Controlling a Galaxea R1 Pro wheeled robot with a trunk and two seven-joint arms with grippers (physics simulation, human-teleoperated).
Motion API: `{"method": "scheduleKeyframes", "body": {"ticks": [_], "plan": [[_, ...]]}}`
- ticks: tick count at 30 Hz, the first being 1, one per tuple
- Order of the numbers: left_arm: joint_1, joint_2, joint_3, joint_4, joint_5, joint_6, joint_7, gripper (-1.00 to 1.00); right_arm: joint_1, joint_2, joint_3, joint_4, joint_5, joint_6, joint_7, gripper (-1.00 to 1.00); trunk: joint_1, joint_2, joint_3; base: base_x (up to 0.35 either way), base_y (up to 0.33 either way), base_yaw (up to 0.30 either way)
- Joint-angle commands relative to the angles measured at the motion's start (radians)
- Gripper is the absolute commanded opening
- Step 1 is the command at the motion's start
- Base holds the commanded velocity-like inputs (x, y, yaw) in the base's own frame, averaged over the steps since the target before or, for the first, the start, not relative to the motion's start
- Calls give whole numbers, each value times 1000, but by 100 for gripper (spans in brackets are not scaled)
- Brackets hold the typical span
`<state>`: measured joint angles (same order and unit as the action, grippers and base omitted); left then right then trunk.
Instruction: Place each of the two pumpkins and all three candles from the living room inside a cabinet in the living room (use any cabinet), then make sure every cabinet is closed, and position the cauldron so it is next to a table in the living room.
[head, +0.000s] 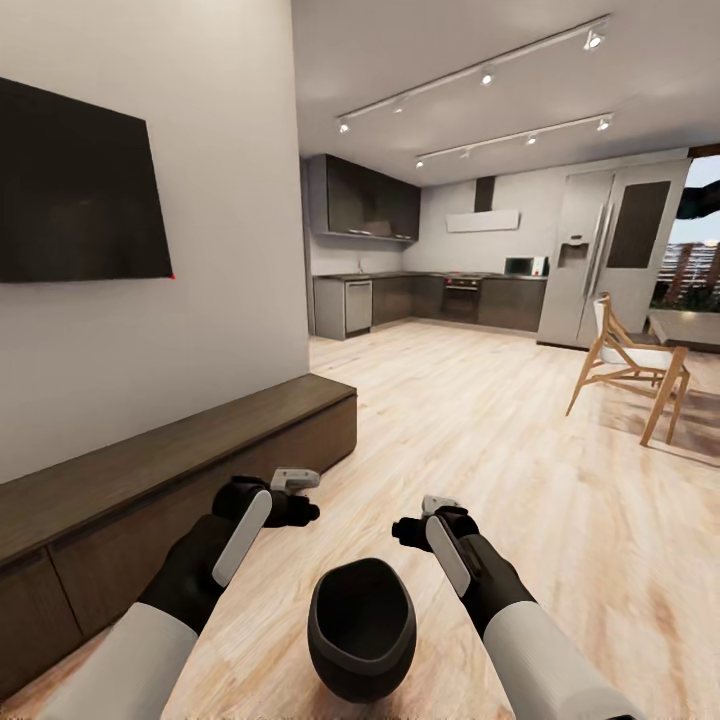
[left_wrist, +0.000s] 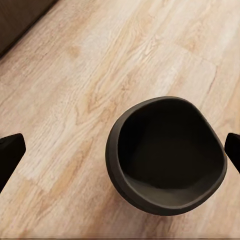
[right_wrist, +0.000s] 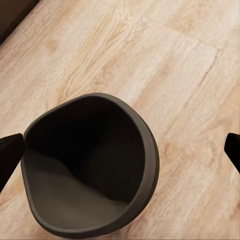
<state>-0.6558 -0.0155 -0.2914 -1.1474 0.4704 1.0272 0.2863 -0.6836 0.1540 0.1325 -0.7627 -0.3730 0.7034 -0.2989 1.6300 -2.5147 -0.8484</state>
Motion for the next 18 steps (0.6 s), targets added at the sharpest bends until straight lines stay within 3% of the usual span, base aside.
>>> {"method": "scheduleKeyframes", "body": {"ticks": [1, 18], "plan": [[-1, 0, -1, -1, 11, 8, 10, 100, -1, 0, 3, -1, -11, 2, -10, 100, 0, -1, -5, 0, 0, 0], [-1, 0, -2, 0, 14, 17, 10, 100, -1, 0, 4, -1, -11, 1, -9, 100, 8, -5, -71, 0, 0, 0]]}}
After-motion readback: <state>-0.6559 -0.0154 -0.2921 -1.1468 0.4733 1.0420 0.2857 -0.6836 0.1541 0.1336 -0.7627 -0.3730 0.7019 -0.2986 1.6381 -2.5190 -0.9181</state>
